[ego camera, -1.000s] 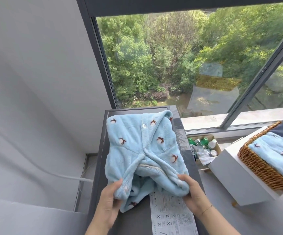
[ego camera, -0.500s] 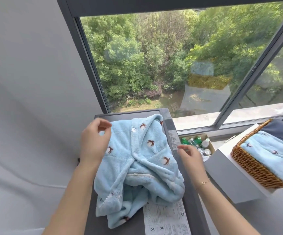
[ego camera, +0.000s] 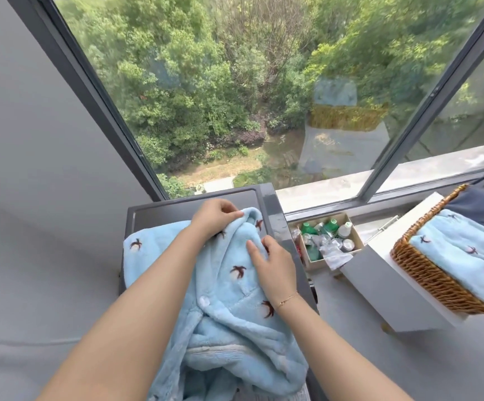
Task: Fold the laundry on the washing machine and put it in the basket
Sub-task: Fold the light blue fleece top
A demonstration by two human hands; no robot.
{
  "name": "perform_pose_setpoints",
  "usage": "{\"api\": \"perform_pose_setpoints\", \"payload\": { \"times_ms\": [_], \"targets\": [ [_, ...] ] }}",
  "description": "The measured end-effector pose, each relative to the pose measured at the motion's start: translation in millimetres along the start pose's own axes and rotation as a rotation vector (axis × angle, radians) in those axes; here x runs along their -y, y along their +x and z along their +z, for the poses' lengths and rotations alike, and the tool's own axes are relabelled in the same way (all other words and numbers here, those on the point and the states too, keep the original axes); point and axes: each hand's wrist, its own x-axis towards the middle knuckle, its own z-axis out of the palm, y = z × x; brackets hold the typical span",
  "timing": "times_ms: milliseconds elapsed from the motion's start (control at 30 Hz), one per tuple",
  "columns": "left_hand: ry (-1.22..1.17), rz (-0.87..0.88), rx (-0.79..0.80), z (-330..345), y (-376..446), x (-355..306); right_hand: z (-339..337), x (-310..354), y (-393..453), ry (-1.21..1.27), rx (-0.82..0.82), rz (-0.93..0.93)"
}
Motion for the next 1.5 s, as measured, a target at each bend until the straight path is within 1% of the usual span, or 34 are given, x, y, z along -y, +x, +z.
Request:
{"api": "perform_pose_setpoints", "payload": {
  "times_ms": [100, 167, 233, 267, 333, 400, 433, 500, 567, 600, 633, 700, 733, 800, 833, 900, 1000, 1100, 1133, 1167, 1267, 1333, 1400, 1500],
  "targets": [
    [0.042, -0.038, -0.094, 3.7, 6.0, 2.4, 4.1, -5.4, -8.8, 0.040, -0.044, -0.060],
    [-0.019, -0.072, -0.185, 2.5, 7.9, 3.7, 3.4, -9.6, -22.3, 0.084, -0.075, -0.118],
    [-0.107, -0.076, -0.185, 1.1, 9.4, 4.5, -0.2, -14.5, -36.9, 0.173, -0.102, -0.128],
    [-0.121, -0.060, -0.150, 1.7, 9.1, 4.7, -1.4, -17.4, -42.3, 0.226, -0.112, -0.098],
    [-0.073, 0.011, -0.066, 5.1, 5.4, 1.8, -3.0, -20.4, -48.7, 0.309, -0.124, 0.000],
    [0.025, 0.144, -0.027, 7.5, -1.6, -5.0, -3.6, -20.6, -49.8, 0.340, -0.122, 0.068],
    [0.063, 0.223, -0.001, 8.3, -4.8, -9.8, -4.2, -19.8, -48.4, 0.337, -0.126, 0.069],
    [0.144, 0.328, 0.095, 9.4, -8.1, -18.9, -6.7, -18.6, -45.3, 0.305, -0.138, -0.004],
    [0.181, 0.305, 0.238, 10.1, -6.8, -26.0, -9.9, -14.9, -43.0, 0.294, -0.114, -0.100],
    [0.179, 0.273, 0.291, 12.4, -4.2, -28.5, -10.6, -13.2, -42.6, 0.319, -0.105, -0.120],
    [0.181, 0.252, 0.310, 15.4, -0.9, -31.3, -10.8, -12.0, -42.8, 0.360, -0.110, -0.109],
    [0.228, 0.246, 0.282, 23.2, 6.6, -37.5, -10.2, -11.6, -45.5, 0.455, -0.147, 0.012],
    [0.265, 0.245, 0.243, 27.9, 9.9, -39.4, -9.2, -13.6, -47.3, 0.476, -0.156, 0.088],
    [0.287, 0.235, 0.158, 39.3, 14.3, -40.2, -9.7, -21.8, -51.8, 0.434, -0.135, 0.186],
    [0.243, 0.213, 0.124, 44.4, 15.2, -39.1, -10.2, -26.5, -54.5, 0.408, -0.117, 0.211],
    [0.064, 0.169, 0.044, 50.2, 12.6, -39.3, -13.4, -33.2, -60.3, 0.418, -0.099, 0.253],
    [-0.193, 0.181, -0.104, 37.4, -10.9, -42.1, -19.9, -36.9, -66.4, 0.460, -0.038, 0.309],
    [-0.285, 0.184, -0.225, 14.6, -64.4, -25.6, -29.6, -38.3, -76.1, 0.428, 0.044, 0.325],
    [-0.311, 0.153, -0.283, 10.2, -84.6, -15.6, -33.2, -42.2, -79.1, 0.410, 0.047, 0.324],
    [-0.337, 0.102, -0.375, 4.3, -113.1, 0.8, -35.3, -40.8, -86.5, 0.386, 0.054, 0.318],
    [-0.373, -0.121, -0.643, -2.1, -180.5, 49.3, -36.1, -39.5, -98.1, 0.398, 0.036, 0.360],
    [-0.338, -0.245, -0.711, 1.2, -215.6, 75.2, -35.8, -32.7, -105.6, 0.374, 0.043, 0.337],
    [-0.291, -0.342, -0.690, 6.4, -243.6, 91.7, -38.3, -28.8, -114.2, 0.340, 0.024, 0.282],
    [-0.216, -0.554, -0.483, 14.7, -277.2, 107.6, -50.6, -34.7, -130.5, 0.223, -0.042, 0.250]
  ]
}}
